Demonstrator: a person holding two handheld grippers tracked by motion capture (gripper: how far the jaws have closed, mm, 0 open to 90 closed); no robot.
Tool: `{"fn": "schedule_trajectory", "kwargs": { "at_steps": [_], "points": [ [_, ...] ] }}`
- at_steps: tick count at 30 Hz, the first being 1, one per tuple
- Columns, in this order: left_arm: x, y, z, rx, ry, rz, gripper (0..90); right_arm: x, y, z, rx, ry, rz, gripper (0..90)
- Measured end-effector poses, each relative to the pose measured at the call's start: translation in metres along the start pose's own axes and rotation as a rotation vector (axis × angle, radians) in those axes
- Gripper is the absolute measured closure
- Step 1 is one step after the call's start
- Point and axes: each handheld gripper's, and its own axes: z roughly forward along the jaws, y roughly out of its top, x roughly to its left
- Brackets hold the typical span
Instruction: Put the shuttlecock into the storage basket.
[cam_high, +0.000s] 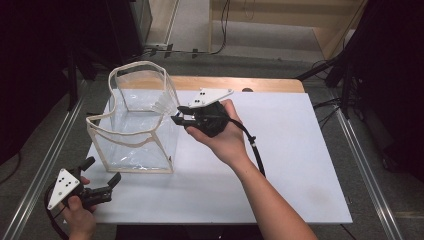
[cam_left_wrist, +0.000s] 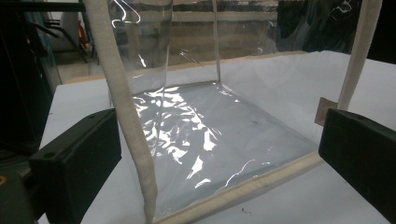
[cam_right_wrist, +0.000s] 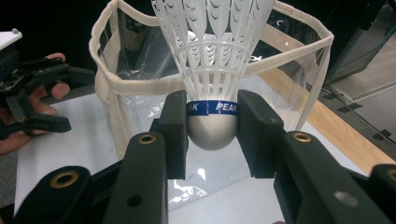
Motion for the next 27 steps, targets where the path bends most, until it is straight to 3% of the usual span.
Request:
{"fn": "schedule_trajectory", "kwargs": {
  "at_steps": [27],
  "points": [
    [0.000, 0.000, 0.000, 0.000, -0.002, 0.001, 0.0, 0.007, 0.022, 0.013, -0.010, 0.008, -0.022, 63.1]
  ]
}}
